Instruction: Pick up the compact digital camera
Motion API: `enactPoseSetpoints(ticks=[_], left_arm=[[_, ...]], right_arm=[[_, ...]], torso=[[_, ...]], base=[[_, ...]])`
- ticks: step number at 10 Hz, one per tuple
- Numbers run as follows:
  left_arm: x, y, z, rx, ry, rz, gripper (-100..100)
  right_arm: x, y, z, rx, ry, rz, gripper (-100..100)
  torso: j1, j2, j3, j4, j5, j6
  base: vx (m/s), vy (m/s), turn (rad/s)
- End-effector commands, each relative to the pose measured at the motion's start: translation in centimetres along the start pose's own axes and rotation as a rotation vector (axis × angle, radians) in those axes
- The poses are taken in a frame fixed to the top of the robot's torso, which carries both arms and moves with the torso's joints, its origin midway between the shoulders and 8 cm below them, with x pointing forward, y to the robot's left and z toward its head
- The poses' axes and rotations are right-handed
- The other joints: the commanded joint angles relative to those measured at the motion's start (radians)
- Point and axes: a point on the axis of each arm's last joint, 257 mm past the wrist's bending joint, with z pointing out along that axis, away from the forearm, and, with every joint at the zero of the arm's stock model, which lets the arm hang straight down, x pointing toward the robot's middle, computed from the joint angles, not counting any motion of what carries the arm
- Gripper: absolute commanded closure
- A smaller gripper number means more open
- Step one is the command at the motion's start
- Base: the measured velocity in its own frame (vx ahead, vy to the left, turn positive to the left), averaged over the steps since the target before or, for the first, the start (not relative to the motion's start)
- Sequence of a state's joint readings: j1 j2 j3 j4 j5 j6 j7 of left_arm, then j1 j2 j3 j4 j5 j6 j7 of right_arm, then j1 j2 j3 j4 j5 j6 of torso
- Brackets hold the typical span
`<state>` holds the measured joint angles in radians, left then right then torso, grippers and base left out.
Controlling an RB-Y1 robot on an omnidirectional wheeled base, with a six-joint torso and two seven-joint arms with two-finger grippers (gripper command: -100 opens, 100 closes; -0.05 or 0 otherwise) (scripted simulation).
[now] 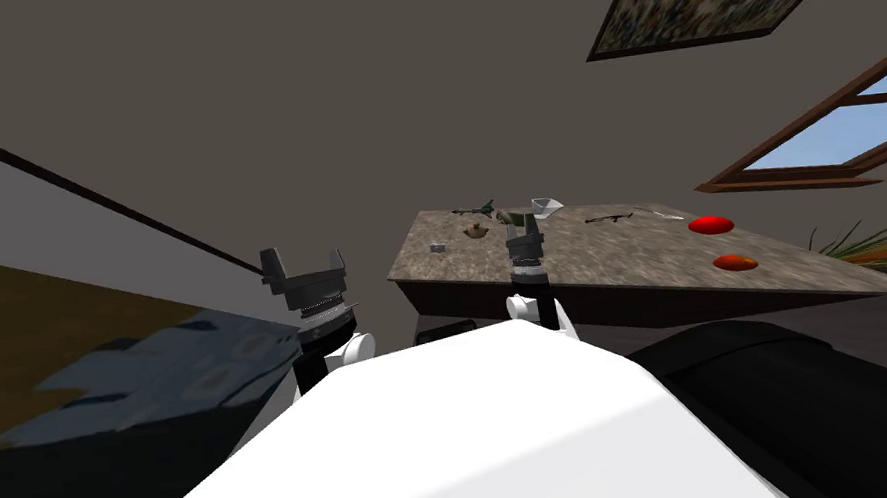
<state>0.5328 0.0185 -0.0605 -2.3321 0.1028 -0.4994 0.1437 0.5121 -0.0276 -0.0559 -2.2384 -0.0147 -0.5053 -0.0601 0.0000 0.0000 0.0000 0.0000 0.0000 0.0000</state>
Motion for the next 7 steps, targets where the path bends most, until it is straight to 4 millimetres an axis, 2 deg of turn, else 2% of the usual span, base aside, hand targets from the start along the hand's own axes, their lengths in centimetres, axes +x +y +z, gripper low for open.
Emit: enactPoseSetpoints(ticks=[1, 5, 7], left_arm=[[0.0, 0.0, 0.0, 0.000, 0.000, 0.000, 0], [0.0, 0.0, 0.0, 0.000, 0.000, 0.000, 0], [0.0, 0.0, 0.0, 0.000, 0.000, 0.000, 0]], right_arm=[[-0.6, -0.4, -0.5, 0.015, 0.029, -0.046, -100], [-3.1, -2.1, -2.2, 0.077, 0.092, -0.181, -100], [-4.8, -3.3, -3.7, 0.126, 0.136, -0.264, -100]], torso=[[0.000, 0.000, 0.000, 0.000, 0.000, 0.000], [-0.003, 0.009, 0.005, 0.002, -0.001, 0.000], [-0.004, 0.009, 0.005, 0.002, -0.001, 0.000]], base=[[-0.060, -0.022, 0.056], [-0.129, -0.041, 0.096], [-0.124, -0.053, 0.187]])
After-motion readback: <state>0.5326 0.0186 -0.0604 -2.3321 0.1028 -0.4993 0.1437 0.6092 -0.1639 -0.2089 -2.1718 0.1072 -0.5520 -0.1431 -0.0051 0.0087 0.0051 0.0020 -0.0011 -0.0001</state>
